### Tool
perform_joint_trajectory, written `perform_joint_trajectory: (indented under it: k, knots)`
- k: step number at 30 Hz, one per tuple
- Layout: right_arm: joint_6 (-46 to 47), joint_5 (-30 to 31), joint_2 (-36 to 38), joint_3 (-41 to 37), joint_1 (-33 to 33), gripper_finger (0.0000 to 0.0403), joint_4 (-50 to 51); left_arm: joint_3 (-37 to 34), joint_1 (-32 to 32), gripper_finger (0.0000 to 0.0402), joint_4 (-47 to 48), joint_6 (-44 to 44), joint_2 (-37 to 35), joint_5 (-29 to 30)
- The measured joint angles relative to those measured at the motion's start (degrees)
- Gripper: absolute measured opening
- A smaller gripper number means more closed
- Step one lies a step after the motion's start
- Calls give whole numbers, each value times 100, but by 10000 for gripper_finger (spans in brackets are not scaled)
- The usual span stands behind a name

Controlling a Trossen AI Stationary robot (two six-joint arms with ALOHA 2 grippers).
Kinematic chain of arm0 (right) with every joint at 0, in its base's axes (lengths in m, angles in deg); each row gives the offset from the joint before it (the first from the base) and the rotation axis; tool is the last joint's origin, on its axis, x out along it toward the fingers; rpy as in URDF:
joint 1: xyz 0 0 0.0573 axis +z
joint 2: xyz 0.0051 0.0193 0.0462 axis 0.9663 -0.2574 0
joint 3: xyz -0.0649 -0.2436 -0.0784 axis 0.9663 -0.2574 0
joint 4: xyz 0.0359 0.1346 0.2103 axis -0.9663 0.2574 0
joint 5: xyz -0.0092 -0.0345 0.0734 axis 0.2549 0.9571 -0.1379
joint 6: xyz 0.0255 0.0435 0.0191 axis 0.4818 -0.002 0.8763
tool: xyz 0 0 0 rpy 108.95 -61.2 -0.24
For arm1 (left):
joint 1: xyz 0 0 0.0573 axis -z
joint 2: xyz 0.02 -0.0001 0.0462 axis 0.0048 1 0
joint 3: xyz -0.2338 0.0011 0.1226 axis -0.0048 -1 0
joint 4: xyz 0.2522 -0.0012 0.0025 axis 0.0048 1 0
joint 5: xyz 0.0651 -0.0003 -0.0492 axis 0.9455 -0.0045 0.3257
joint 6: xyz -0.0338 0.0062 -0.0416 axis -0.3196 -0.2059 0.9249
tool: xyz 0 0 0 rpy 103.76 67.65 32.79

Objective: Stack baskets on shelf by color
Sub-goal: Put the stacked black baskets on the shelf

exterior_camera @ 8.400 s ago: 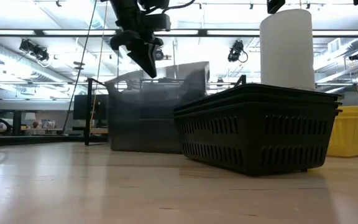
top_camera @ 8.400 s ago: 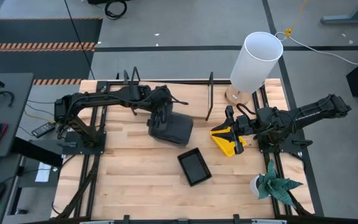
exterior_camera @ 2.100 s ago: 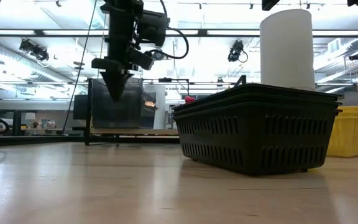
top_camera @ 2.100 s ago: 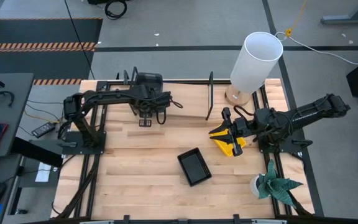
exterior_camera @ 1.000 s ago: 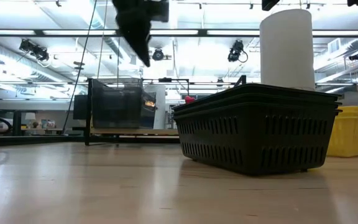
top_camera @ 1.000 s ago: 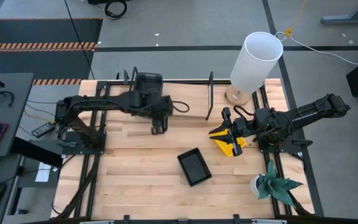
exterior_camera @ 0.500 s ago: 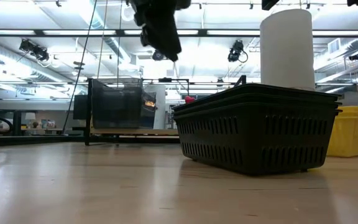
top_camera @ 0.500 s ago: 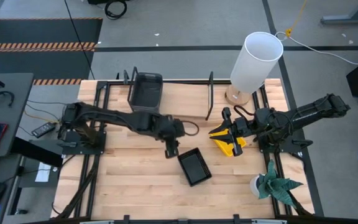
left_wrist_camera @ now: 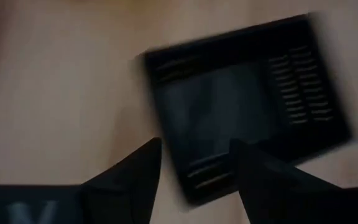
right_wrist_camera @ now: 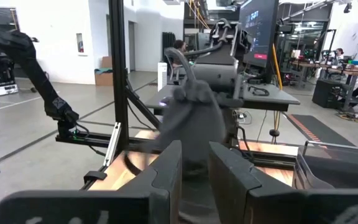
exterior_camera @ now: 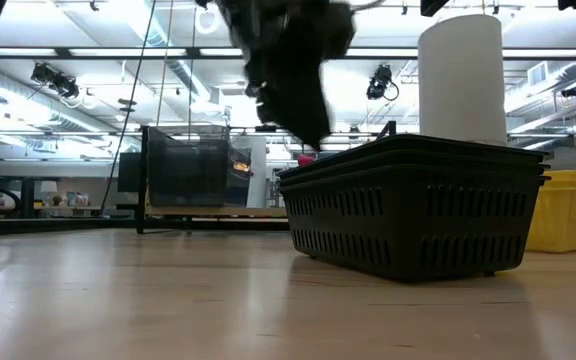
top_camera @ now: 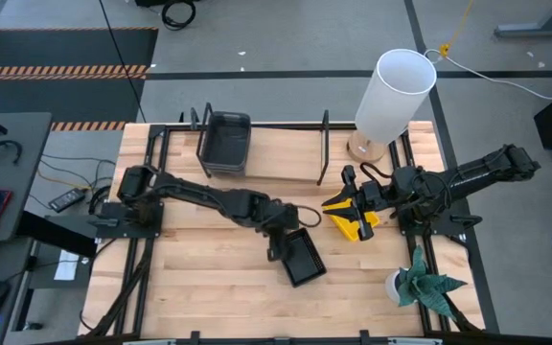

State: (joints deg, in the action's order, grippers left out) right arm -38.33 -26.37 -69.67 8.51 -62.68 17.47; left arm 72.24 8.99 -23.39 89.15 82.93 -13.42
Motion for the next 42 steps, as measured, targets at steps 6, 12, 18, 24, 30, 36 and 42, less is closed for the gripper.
perform_joint_trajectory:
  k: [6,12,18,24,30,36,42]
  knots:
    - [0,0,0,0,0,83,0,0,267,201,-465,-669,4,204]
    - [0,0,0,0,0,83,-4,4,288,176,-723,-715,158,140]
    - [2,0,-11,-9,0,83,-37,-2,356,159,-675,-728,536,110]
    - [2,-2,-11,-9,0,83,-38,2,328,147,-310,-901,609,169]
    - [7,-2,-11,-9,0,83,-41,7,193,142,226,-1339,609,722]
    - [4,-2,-11,-9,0,83,-48,7,-24,142,979,-2006,609,1693]
    - [14,-2,-11,-9,0,83,-48,1,-301,142,1649,-2228,561,2475]
